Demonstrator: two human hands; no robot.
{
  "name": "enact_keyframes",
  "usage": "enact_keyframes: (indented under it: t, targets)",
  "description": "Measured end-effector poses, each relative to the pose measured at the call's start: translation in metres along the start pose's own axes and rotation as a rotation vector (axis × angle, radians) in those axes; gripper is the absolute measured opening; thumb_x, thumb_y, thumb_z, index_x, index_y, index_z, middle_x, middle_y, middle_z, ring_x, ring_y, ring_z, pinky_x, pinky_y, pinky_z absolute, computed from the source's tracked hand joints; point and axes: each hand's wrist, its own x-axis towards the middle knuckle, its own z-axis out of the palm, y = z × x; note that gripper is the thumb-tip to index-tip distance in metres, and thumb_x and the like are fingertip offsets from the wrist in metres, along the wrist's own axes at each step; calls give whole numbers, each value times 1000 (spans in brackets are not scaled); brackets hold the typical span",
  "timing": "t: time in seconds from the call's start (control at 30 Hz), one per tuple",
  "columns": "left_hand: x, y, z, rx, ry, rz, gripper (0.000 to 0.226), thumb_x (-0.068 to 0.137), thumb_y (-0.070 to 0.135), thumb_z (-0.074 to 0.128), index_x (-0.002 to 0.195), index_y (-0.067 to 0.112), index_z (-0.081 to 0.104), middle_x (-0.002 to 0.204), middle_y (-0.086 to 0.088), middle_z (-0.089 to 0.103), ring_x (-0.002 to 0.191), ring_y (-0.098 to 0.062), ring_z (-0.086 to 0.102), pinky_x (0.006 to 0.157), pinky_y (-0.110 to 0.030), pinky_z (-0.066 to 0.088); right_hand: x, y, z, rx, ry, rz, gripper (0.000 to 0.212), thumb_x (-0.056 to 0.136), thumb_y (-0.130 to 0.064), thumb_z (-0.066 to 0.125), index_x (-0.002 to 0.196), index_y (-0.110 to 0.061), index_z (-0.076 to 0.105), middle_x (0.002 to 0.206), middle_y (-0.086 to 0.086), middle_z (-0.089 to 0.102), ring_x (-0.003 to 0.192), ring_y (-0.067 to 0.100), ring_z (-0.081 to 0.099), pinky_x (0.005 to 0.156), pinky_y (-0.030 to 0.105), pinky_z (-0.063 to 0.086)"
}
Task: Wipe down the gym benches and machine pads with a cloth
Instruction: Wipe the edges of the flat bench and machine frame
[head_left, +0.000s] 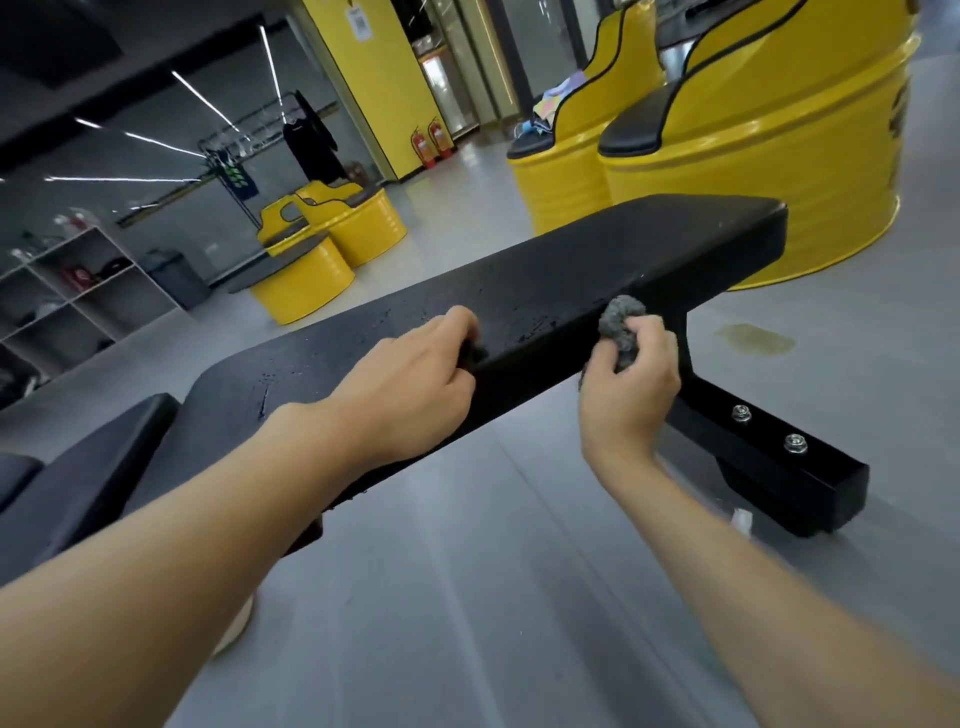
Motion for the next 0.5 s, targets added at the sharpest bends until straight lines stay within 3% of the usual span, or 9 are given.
enact_keyframes:
  t: [0.07, 0.17, 0.23, 0.3, 0.4, 0.5]
  targets:
    - [-3, -5, -3, -47, 3, -14, 39, 97, 19, 37, 132, 27, 51, 135, 5, 55, 122, -21, 50, 103, -39, 41, -44, -15, 7, 44, -160, -150, 10, 80, 0, 55, 88, -4, 59, 90, 7, 48, 71, 15, 42, 60, 22, 32]
    - [-21, -16, -9, 5, 3, 18, 58, 87, 30, 27, 139, 34, 52, 138, 7, 47, 129, -16, 40, 110, -40, 34, -78, -23, 5, 21, -398, -321, 8, 80, -4, 57, 88, -5, 58, 90, 9, 48, 70, 21, 46, 57, 29, 39]
    - [-42, -32, -12, 60, 17, 13, 50, 91, 29, 30, 136, 36, 50, 134, 10, 48, 125, -15, 42, 105, -39, 36, -61, -22, 1, 15, -364, -293, 12, 82, -2, 58, 93, -6, 60, 93, 8, 50, 71, 18, 46, 59, 29, 41]
    - [-61, -49, -15, 94, 53, -2, 38, 97, 21, 38, 130, 33, 52, 132, 13, 51, 122, -14, 45, 100, -36, 36, -37, -21, 0, 27, -197, -133, 15, 84, 3, 56, 98, -4, 61, 94, 8, 50, 74, 13, 44, 62, 25, 40]
    - [-79, -63, -15, 115, 79, -35, 41, 101, 24, 38, 138, 38, 49, 133, 10, 47, 123, -16, 41, 101, -39, 35, -44, -29, 7, -6, -49, -3, 12, 86, 3, 53, 96, -2, 58, 94, 11, 50, 76, 17, 45, 59, 19, 34]
    - [-93, -68, -15, 78, 111, -56, 39, 98, 18, 38, 132, 32, 50, 128, 7, 53, 117, -20, 48, 95, -38, 39, -106, -52, 19, 13, -224, -197, 12, 81, 3, 57, 92, -3, 58, 93, 9, 48, 74, 13, 41, 60, 19, 31]
